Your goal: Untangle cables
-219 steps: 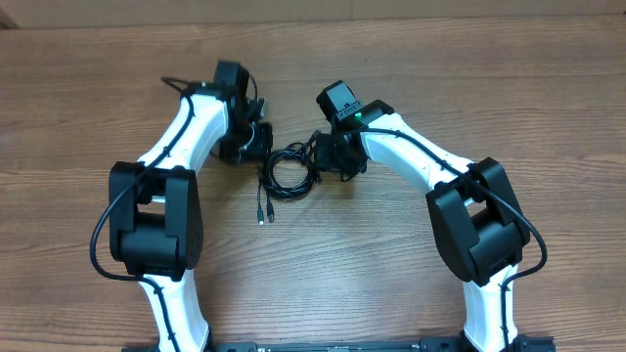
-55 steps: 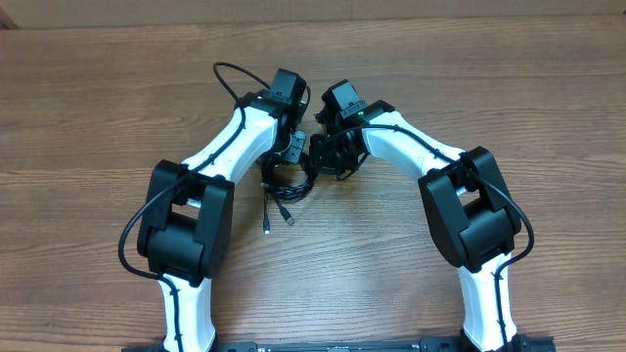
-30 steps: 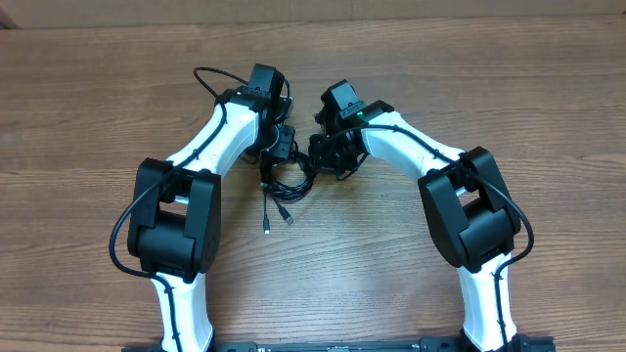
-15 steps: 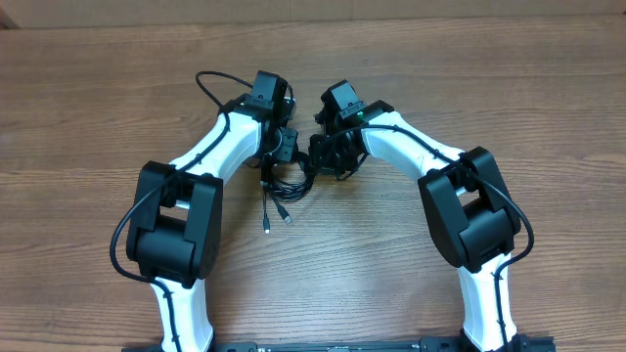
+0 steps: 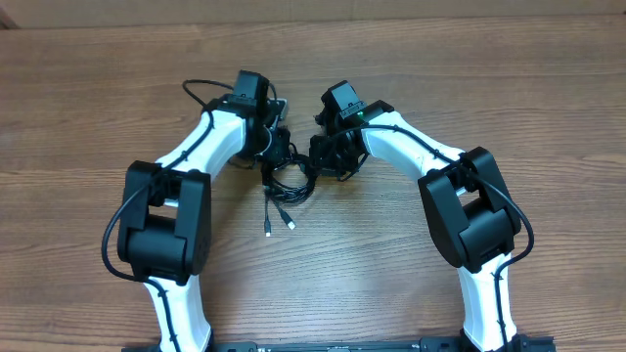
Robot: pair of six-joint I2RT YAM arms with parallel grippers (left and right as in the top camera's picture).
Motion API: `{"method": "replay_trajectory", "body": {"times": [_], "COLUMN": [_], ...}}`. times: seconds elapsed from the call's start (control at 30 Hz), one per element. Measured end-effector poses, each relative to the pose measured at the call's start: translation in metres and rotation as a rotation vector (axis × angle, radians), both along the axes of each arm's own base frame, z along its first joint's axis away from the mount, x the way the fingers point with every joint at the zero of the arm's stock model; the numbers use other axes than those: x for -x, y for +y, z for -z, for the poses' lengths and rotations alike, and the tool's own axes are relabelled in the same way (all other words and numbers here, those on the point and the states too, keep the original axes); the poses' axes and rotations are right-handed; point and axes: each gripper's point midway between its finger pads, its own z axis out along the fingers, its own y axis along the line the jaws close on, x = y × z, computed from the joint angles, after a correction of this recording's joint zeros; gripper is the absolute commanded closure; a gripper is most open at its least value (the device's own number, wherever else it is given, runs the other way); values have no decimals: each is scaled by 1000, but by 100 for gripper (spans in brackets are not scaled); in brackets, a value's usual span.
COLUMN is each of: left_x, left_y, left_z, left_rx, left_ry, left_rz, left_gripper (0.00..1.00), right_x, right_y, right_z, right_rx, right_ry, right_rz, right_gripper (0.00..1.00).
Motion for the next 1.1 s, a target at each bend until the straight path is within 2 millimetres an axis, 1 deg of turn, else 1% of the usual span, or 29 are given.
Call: {"method": "replay_trajectory", "body": {"times": [0.1, 0.23, 0.37, 0.43, 0.57, 0.6, 0.77, 0.87, 0.93, 0.97, 1.0, 1.03, 1.07, 1.1], "left_x": [12, 29, 38, 43, 48, 49, 50, 47, 45, 45, 46, 47, 48, 49], "left_y": [-3, -10, -16, -19, -22, -23, -26, -24, -23, -23, -23, -22, -20, -19], "left_z": [-5, -17, -39, -54, -84, -95, -136, -147, -149, -149, -148, -145, -142, -139], "left_rx": [98, 293, 484, 578, 711, 752, 888, 917, 914, 909, 901, 883, 864, 845], "left_ry": [61, 137, 166, 172, 160, 150, 77, 23, -4, -10, -9, -3, 3, 8], "left_rz": [43, 106, 154, 183, 223, 240, 301, 327, 348, 356, 362, 369, 375, 382], "left_gripper": [96, 96, 96, 96, 96, 96, 96, 96, 96, 94, 89, 75, 66, 53], "right_x": [0, 0, 0, 0, -1, -1, -1, -1, -1, -1, -2, -2, -2, -2], "right_y": [0, -1, -1, -1, -1, -1, -2, -1, -1, -1, -1, -1, -1, -2], "right_z": [0, 1, 1, 0, 0, 0, 0, 0, -1, -1, -1, -1, -1, 0], "right_rx": [2, 6, 6, 4, 3, 4, 3, 1, 0, 0, 0, 0, 1, 5], "right_ry": [2, 2, 1, 1, -1, -1, -1, -3, -4, -4, -6, -6, -6, -8], "right_rz": [0, 1, 1, 2, 2, 2, 2, 3, 3, 3, 3, 3, 4, 5], "right_gripper": [84, 84, 84, 84, 84, 84, 84, 84, 84, 84, 84, 84, 84, 84]}}
